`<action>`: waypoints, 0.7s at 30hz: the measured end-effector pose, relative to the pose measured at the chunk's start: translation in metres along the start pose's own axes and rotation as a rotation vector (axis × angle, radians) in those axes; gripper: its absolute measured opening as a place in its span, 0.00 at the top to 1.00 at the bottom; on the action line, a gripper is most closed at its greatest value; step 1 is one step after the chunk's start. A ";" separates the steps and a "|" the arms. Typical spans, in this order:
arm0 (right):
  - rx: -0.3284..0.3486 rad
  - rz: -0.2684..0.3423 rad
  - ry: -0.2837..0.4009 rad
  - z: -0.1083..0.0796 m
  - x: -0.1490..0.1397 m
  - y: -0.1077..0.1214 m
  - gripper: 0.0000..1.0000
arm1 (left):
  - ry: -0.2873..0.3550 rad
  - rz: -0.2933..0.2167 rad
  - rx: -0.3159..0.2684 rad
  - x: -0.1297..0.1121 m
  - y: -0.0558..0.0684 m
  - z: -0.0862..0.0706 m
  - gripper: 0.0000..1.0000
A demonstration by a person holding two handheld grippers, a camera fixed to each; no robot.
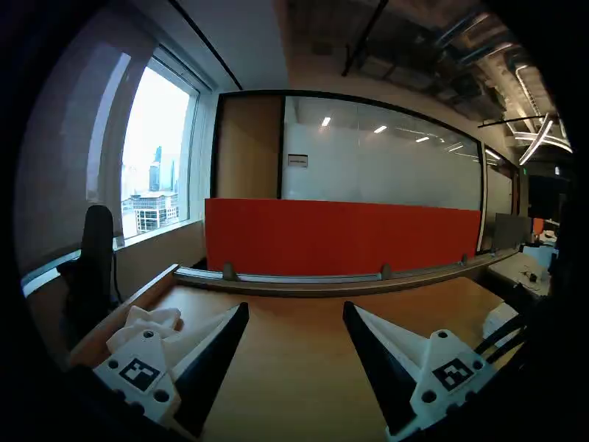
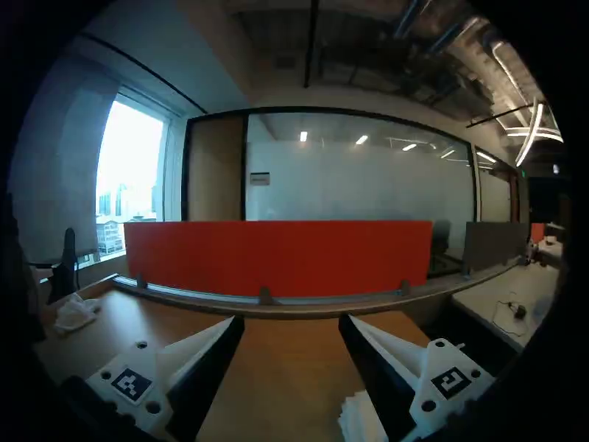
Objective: Fold towel
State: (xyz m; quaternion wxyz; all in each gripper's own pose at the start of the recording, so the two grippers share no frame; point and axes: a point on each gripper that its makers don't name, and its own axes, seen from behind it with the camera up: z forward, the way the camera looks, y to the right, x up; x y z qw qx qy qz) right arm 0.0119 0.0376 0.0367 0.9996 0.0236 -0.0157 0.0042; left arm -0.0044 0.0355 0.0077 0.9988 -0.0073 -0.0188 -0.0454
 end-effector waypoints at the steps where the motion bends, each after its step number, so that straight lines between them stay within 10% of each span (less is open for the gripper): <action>1: 0.005 -0.001 0.002 0.000 0.001 -0.005 0.01 | 0.003 -0.002 -0.001 0.000 0.000 0.000 0.05; 21: 0.010 0.001 0.016 0.004 0.019 -0.047 0.01 | 0.061 -0.037 0.001 0.012 0.001 0.004 0.05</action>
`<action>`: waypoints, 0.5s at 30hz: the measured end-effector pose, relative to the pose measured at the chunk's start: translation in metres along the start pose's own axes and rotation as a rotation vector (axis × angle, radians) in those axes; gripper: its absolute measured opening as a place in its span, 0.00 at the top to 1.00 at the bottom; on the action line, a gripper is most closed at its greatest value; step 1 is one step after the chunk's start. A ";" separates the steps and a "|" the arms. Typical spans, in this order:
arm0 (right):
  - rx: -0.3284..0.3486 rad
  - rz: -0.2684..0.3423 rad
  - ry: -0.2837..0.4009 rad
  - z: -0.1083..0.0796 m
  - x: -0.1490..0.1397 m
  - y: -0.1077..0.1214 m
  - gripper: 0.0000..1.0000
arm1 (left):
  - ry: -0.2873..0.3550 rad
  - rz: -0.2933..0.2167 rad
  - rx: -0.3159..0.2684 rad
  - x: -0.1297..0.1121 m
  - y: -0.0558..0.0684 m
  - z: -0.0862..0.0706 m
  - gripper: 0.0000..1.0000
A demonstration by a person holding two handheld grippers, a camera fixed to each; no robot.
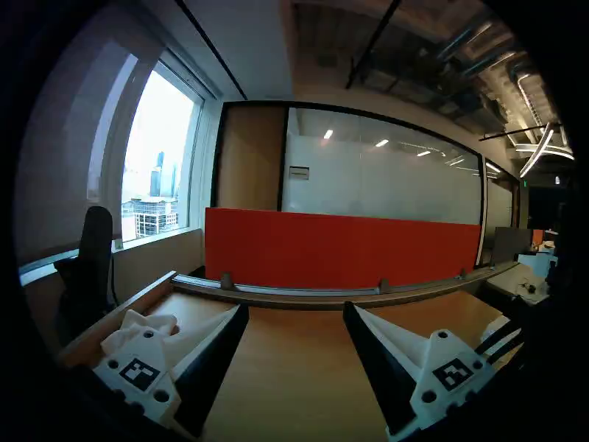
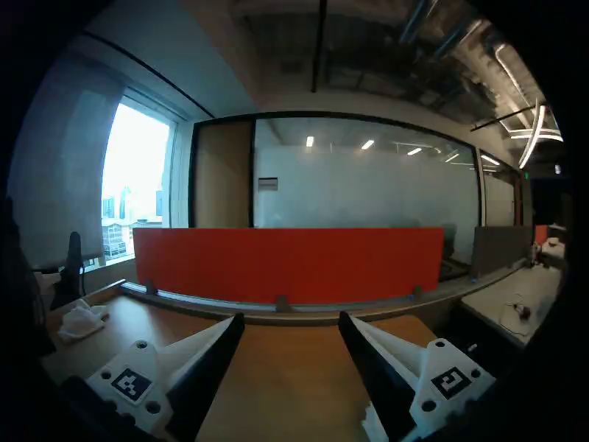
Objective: Fold towel
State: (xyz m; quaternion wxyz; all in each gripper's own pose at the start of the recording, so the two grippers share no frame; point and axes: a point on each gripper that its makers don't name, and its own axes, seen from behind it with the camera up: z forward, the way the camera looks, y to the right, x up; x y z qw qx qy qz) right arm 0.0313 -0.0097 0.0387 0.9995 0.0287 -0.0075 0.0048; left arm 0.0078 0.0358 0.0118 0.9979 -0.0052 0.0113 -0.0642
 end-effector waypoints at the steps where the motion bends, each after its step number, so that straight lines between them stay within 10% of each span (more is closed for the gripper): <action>1: 0.002 0.001 0.001 0.000 0.001 -0.002 0.01 | 0.004 -0.005 0.001 0.000 0.000 0.000 0.05; 15: 0.036 0.024 -0.014 0.005 0.003 -0.016 0.01 | 0.038 -0.003 0.001 0.005 0.007 -0.004 0.05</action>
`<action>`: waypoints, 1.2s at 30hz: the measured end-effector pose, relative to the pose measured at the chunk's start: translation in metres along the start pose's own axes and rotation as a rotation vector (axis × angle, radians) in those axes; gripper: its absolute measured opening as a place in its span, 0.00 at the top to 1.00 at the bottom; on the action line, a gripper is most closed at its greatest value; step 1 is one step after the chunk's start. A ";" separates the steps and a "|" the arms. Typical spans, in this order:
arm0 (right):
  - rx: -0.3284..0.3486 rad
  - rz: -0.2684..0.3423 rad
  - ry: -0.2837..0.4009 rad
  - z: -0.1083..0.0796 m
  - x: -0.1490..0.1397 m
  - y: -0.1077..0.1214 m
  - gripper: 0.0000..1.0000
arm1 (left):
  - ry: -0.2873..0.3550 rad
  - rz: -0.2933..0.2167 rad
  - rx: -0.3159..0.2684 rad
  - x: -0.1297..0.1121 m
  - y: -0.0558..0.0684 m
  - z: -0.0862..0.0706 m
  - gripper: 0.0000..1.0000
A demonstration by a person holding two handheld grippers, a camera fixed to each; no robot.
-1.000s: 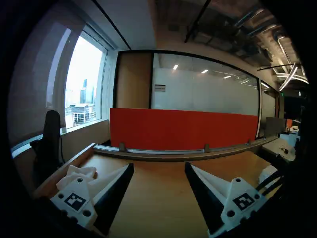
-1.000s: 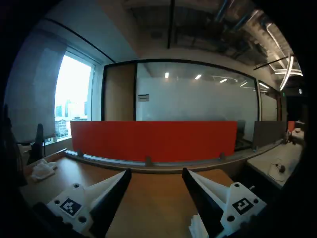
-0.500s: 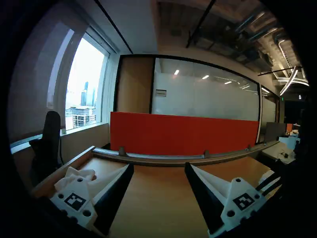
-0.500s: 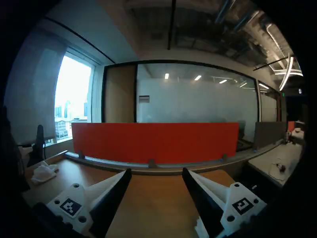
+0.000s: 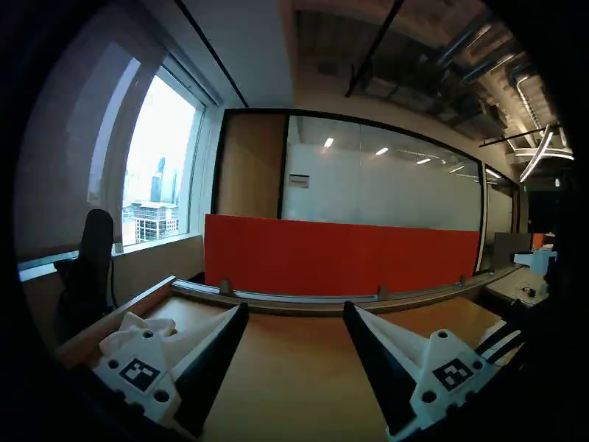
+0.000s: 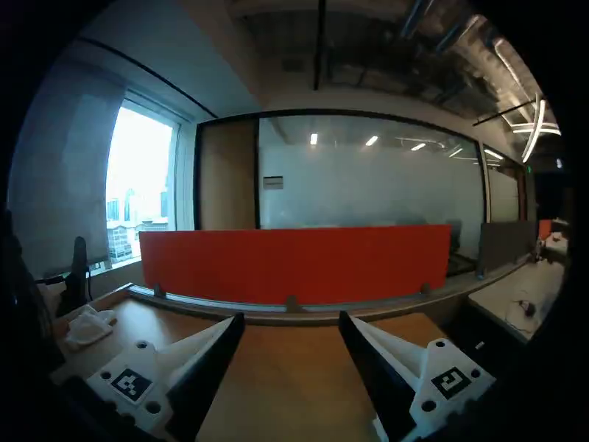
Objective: Fold towel
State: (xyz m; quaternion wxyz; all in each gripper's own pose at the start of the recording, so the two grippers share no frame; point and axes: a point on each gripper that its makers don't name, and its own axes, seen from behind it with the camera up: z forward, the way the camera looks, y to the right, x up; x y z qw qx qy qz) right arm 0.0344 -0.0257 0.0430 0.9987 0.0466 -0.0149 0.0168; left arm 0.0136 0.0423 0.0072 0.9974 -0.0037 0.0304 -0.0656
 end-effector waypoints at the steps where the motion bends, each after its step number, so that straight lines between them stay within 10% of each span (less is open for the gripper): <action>1: 0.002 0.004 0.000 0.000 0.001 -0.001 0.01 | 0.001 -0.001 0.001 -0.001 0.000 -0.001 0.05; 15: 0.006 -0.011 0.012 -0.013 0.009 -0.016 0.01 | 0.018 0.025 0.024 -0.023 -0.007 -0.007 0.05; 36: 0.009 -0.004 0.032 -0.014 -0.018 -0.048 0.01 | 0.053 0.017 0.070 -0.097 -0.052 -0.016 0.05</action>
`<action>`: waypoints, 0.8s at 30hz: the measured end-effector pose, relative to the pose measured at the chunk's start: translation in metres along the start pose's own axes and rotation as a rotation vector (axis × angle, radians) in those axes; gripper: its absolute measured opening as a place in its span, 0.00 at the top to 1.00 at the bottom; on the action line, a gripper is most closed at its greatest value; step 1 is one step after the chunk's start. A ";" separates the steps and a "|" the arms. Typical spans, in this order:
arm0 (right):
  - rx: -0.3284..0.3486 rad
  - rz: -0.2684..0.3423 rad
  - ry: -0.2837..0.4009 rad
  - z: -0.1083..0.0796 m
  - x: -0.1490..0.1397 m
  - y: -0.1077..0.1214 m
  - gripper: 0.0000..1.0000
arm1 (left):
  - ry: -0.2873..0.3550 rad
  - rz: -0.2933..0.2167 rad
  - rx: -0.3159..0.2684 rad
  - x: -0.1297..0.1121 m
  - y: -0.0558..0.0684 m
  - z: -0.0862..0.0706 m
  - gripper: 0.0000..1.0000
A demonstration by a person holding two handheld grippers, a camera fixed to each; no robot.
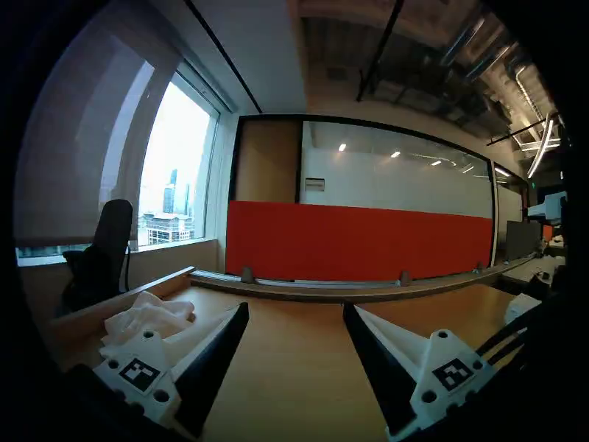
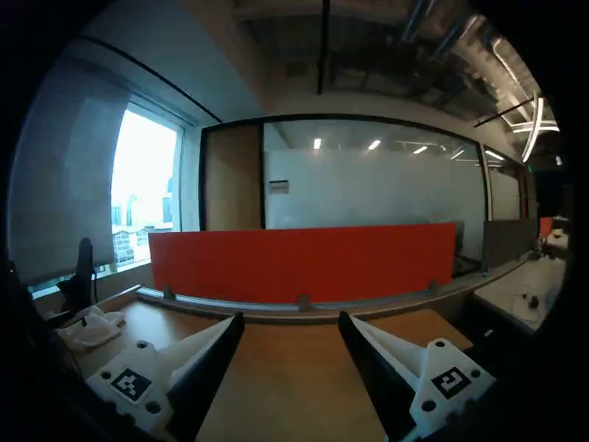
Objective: Fold towel
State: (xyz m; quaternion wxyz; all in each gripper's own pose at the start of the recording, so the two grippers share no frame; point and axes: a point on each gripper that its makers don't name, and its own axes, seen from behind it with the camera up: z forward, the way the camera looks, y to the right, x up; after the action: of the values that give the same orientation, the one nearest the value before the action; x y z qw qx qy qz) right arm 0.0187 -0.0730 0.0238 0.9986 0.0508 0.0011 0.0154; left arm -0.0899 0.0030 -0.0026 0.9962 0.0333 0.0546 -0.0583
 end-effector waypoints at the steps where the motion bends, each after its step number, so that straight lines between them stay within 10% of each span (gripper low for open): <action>1: 0.001 -0.003 0.001 0.000 -0.001 -0.002 0.01 | 0.000 -0.002 0.001 -0.004 -0.001 0.000 0.05; 24: 0.009 -0.049 -0.005 0.013 -0.036 -0.022 0.01 | 0.013 0.020 0.017 -0.059 -0.010 0.007 0.05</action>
State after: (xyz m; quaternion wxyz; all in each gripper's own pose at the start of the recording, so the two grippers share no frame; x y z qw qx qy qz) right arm -0.0167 -0.0970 0.0341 0.9984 0.0554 0.0000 -0.0093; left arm -0.1485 -0.0009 0.0101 0.9961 0.0429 0.0600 -0.0485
